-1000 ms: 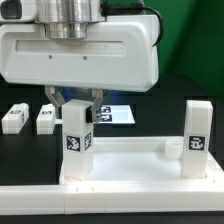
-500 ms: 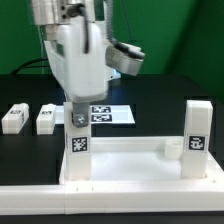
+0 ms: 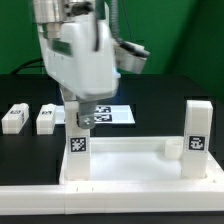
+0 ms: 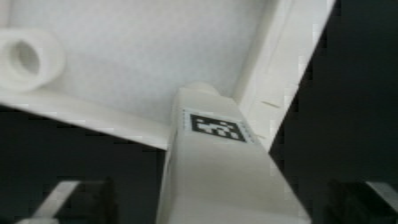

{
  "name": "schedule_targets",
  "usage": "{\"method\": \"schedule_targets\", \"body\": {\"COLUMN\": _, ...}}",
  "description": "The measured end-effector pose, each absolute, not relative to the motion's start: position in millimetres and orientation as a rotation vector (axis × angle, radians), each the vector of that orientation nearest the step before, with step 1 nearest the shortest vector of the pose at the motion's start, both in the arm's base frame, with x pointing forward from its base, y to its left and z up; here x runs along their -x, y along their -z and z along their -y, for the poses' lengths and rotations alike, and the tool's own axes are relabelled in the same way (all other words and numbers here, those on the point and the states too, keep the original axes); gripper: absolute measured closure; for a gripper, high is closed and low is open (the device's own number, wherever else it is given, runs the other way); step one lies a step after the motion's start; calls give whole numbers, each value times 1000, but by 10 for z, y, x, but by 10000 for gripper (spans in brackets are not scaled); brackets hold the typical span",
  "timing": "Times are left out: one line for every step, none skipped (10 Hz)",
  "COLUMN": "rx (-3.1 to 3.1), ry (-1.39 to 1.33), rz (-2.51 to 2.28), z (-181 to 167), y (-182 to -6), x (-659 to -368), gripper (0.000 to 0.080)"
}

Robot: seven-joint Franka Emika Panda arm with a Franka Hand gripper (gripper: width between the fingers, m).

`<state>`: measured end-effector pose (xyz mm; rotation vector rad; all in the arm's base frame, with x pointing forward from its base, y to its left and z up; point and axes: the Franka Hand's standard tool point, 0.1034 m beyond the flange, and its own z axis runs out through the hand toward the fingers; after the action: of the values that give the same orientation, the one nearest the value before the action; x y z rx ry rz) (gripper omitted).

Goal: Assemble desk

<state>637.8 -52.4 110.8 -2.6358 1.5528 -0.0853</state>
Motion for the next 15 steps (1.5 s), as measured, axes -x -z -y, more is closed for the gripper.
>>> {"method": "schedule_targets", "body": {"rx": 2771, "ry": 96, "rz": -1306, "z": 541, "y": -1113, "x": -6380, "gripper": 167}}
{"method": "schedule_targets", "body": {"rx": 2874, "ry": 104, "rz": -1072, "z": 563, "y": -1101, "x": -6368, "gripper": 155}}
{"method": "schedule_targets", "body": {"rx": 2881, "ry": 104, "rz": -1056, "z": 562, "y": -1099, "x": -6367, "gripper": 155}}
{"method": "schedule_targets", "body": {"rx": 2925, "ry": 109, "rz": -943, "z": 568, "y": -1098, "x": -6366, "gripper": 151}}
{"method": "schedule_targets", "body": {"rx": 2947, "ry": 111, "rz": -877, "z": 570, "y": -1097, "x": -6366, "gripper": 151}}
{"method": "schedule_targets", "body": {"rx": 3030, "ry": 124, "rz": -628, "z": 589, "y": -1113, "x": -6387, "gripper": 151}}
{"method": "schedule_targets", "body": {"rx": 3104, "ry": 147, "rz": -304, "z": 607, "y": -1154, "x": -6451, "gripper": 151}}
{"method": "schedule_targets", "body": {"rx": 3116, "ry": 151, "rz": -143, "z": 572, "y": -1135, "x": -6468, "gripper": 151}}
{"method": "schedule_targets", "body": {"rx": 3114, "ry": 150, "rz": -152, "z": 547, "y": -1124, "x": -6466, "gripper": 151}}
{"method": "schedule_targets", "body": {"rx": 3112, "ry": 149, "rz": -187, "z": 557, "y": -1125, "x": -6465, "gripper": 178}}
{"method": "schedule_targets", "body": {"rx": 3112, "ry": 149, "rz": -187, "z": 559, "y": -1125, "x": -6465, "gripper": 178}}
{"method": "schedule_targets", "body": {"rx": 3109, "ry": 149, "rz": -211, "z": 557, "y": -1125, "x": -6465, "gripper": 355}}
{"method": "schedule_targets", "body": {"rx": 3093, "ry": 148, "rz": -345, "z": 554, "y": -1126, "x": -6466, "gripper": 513}}
{"method": "schedule_targets", "body": {"rx": 3078, "ry": 146, "rz": -447, "z": 563, "y": -1126, "x": -6465, "gripper": 513}}
{"method": "schedule_targets", "body": {"rx": 3064, "ry": 145, "rz": -520, "z": 568, "y": -1126, "x": -6465, "gripper": 511}}
